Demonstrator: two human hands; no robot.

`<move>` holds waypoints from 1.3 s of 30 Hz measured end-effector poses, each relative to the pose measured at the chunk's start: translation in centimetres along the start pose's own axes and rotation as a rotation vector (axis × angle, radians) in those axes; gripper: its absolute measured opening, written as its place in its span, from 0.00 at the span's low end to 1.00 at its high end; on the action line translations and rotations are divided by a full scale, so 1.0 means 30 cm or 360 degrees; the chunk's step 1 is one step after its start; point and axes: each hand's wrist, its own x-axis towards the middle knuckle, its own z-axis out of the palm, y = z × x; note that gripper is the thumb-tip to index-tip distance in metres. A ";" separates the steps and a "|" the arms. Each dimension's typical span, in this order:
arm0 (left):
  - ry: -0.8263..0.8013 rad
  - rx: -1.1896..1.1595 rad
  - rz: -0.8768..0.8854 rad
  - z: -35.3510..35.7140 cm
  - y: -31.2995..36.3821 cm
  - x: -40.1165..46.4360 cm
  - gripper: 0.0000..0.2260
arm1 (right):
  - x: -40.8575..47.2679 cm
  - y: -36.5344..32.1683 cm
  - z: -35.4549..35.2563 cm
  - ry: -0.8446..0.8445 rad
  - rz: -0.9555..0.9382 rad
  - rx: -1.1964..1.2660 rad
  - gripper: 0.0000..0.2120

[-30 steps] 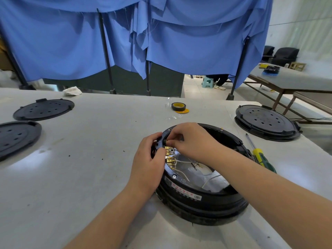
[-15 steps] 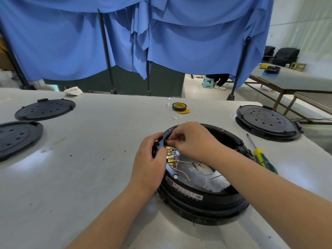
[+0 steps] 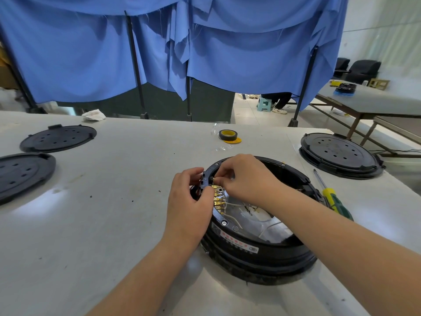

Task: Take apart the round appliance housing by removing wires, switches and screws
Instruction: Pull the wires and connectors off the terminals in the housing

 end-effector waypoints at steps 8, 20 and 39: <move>0.0000 -0.0008 0.0026 0.001 -0.008 0.004 0.13 | 0.002 -0.001 -0.001 -0.0017 -0.0058 -0.0050 0.04; -0.0011 -0.0007 0.0063 0.001 -0.007 0.005 0.13 | 0.009 0.002 0.001 -0.0030 -0.0131 -0.0104 0.05; -0.0042 -0.0041 0.0075 0.003 -0.005 0.003 0.14 | -0.004 0.044 0.001 -0.0100 -0.0089 0.0221 0.05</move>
